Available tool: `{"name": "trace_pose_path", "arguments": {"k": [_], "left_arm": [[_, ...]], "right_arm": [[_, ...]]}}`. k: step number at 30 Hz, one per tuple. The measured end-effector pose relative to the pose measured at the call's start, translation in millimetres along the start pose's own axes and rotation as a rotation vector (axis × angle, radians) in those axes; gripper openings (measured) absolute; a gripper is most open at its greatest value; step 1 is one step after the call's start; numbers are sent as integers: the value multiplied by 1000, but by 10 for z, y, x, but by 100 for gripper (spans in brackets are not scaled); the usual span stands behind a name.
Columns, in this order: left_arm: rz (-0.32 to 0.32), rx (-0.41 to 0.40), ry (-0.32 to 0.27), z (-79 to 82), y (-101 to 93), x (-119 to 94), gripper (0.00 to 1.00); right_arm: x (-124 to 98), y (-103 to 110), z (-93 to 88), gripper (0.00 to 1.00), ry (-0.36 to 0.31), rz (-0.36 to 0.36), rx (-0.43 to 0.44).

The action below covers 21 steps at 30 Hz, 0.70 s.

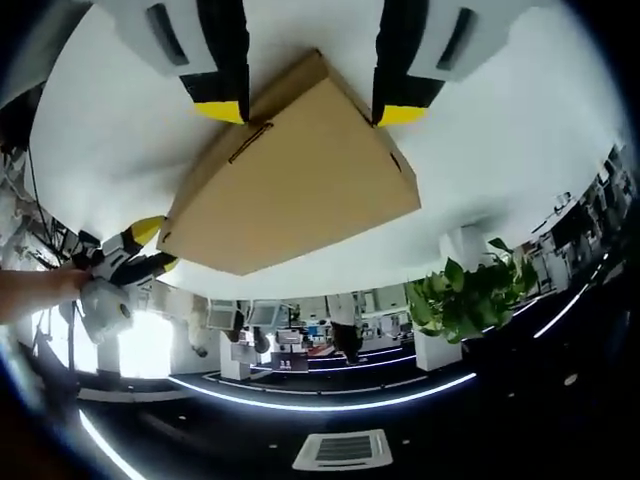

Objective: Operate the shoe box by opening the lid, removing the specified soft item, and placing it in the target area until the item is outside and the box remains undamaged.

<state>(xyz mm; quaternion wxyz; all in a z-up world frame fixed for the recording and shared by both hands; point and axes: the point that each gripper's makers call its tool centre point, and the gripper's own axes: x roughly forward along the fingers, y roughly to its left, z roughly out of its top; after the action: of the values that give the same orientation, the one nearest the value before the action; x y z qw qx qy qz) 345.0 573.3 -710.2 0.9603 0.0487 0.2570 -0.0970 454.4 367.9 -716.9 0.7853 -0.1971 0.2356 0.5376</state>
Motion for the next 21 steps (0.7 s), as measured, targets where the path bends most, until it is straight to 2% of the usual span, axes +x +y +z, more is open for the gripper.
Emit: {"name": "trace_pose_path", "arguments": {"k": [8,11,21], "left_arm": [[8,-2,-1,-4,-7,9,50],[6,-2,-3,-4,-5,6,50],[-3,2,8,-25,47,-31,49]], "right_arm": [[1,15,-1,44,0,-1,20],[2,25,14,44,-3,-4,65],[-8,102,14,43,14,2,101]]}}
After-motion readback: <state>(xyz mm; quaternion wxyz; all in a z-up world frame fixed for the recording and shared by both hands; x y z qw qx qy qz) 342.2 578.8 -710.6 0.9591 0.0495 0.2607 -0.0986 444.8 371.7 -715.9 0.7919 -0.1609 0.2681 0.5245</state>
